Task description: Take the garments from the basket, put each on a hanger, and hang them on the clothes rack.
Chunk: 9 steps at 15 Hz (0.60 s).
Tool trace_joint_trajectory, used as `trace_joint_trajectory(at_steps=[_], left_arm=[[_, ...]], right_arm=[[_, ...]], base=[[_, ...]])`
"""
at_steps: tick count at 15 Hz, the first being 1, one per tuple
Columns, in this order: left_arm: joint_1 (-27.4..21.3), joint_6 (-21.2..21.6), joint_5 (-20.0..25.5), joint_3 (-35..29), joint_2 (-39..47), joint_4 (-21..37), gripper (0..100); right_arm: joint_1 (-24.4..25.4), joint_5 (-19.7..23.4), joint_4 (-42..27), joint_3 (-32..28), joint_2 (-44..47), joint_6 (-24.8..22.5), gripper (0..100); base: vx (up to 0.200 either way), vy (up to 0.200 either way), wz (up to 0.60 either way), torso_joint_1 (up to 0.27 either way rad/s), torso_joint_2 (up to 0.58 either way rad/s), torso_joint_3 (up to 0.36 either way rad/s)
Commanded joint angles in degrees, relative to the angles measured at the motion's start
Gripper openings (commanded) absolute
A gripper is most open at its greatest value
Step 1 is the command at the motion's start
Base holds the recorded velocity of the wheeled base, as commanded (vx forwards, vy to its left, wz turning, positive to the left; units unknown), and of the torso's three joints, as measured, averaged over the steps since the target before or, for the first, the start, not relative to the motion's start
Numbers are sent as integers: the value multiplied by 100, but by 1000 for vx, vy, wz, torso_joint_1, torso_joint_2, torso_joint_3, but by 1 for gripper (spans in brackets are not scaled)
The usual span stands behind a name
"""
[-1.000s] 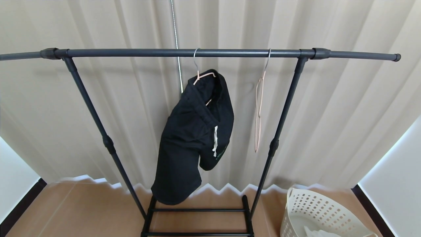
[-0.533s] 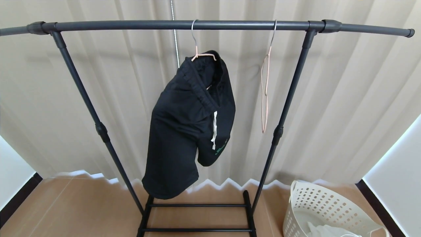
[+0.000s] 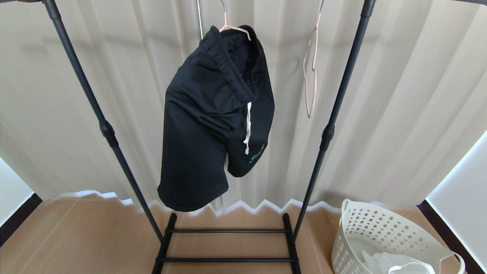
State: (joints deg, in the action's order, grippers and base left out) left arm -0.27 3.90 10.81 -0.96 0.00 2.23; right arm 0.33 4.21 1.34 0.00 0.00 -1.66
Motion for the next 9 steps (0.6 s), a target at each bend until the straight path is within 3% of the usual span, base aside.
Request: trace_joint_trajectory(at_steps=[1,9], left_arm=[[0,-30,0,-9,0,-3,100],[0,-30,17,-9,0,-3,100]], right_arm=[[2,1,7,0,9,-1,100],[2,1,15,0,9,-1,100]], base=[[0,0,0,-105,471,364],[0,0,0,-66,456,388]])
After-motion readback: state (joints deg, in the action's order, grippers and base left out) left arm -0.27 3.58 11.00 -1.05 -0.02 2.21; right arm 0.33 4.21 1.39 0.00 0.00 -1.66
